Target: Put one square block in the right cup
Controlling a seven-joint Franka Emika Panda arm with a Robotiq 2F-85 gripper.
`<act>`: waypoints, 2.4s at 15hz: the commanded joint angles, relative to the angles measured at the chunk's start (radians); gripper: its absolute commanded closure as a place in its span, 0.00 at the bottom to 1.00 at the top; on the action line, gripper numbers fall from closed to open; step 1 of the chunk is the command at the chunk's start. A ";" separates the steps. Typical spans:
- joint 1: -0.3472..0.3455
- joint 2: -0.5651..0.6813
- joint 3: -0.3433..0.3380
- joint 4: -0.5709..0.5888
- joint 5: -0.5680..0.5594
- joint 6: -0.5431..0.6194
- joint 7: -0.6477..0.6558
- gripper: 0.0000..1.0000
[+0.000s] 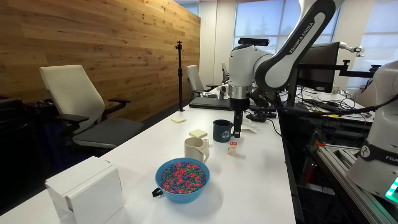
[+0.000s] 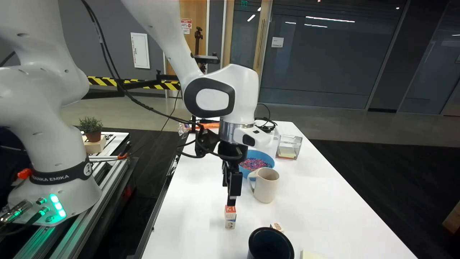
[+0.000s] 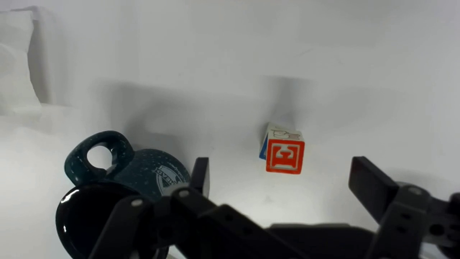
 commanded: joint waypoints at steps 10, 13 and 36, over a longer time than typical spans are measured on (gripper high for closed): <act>0.036 0.193 -0.034 0.131 -0.072 0.042 0.021 0.00; 0.056 0.233 -0.044 0.153 -0.064 0.043 0.016 0.00; 0.133 0.248 -0.084 0.134 -0.058 0.026 0.050 0.00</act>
